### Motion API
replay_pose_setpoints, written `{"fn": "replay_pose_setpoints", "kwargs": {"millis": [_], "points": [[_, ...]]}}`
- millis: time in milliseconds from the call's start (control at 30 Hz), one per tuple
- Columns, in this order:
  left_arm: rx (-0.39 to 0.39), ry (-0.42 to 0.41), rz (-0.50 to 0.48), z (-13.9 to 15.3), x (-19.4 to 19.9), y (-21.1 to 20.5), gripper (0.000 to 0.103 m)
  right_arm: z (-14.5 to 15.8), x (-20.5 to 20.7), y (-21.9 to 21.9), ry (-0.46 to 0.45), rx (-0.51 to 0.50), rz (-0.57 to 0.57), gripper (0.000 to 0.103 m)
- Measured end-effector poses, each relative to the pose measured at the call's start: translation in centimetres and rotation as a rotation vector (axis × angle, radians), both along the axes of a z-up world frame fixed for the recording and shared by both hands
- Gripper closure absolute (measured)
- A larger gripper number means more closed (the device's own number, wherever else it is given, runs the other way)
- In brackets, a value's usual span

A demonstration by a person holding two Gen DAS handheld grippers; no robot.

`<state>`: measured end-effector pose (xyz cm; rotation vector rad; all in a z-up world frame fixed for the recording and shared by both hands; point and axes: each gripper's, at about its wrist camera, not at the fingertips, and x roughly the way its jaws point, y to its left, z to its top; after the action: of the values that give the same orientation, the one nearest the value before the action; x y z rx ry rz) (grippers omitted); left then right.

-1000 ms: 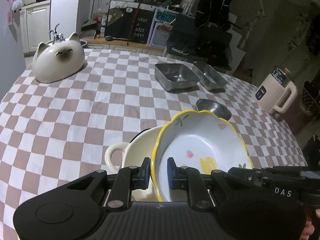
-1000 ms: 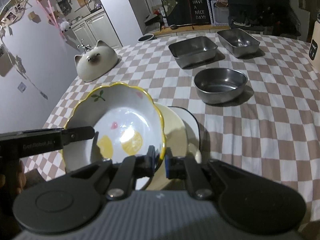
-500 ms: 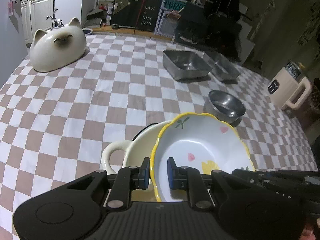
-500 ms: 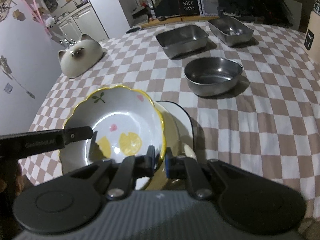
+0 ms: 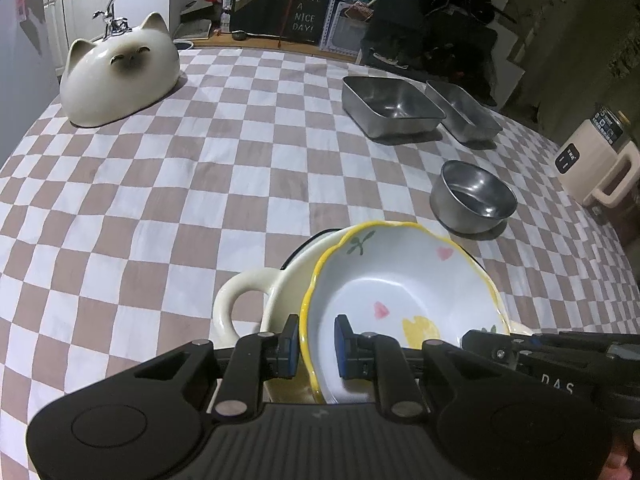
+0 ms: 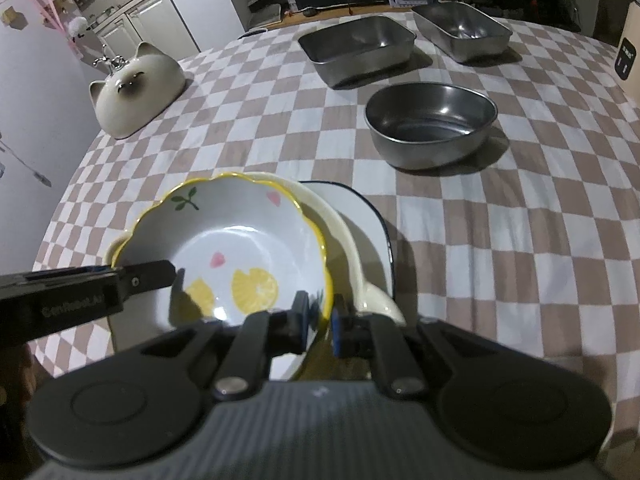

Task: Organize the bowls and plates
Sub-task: 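Lower the yellow-rimmed bowl into the cream bowl with both grippers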

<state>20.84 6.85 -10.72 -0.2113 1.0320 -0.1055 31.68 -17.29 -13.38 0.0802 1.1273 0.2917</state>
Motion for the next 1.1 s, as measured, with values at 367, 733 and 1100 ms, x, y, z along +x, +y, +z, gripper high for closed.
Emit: {"fn": "replay_pose_setpoints", "kwargs": {"millis": [367,733,1100], "points": [[0.002,0.033,-0.031,-0.2,-0.5,0.0,0.085,0.0,0.2,0.2,0.009,-0.010,-0.003,0.090],[0.004,0.032,-0.027,0.0,-0.8,0.1,0.085,-0.2,0.2,0.1,0.021,-0.009,0.005,0.090],[0.009,0.004,-0.028,0.5,-1.1,0.3,0.085,0.2,0.0,-0.4,0.003,-0.011,0.005,0.093]]}}
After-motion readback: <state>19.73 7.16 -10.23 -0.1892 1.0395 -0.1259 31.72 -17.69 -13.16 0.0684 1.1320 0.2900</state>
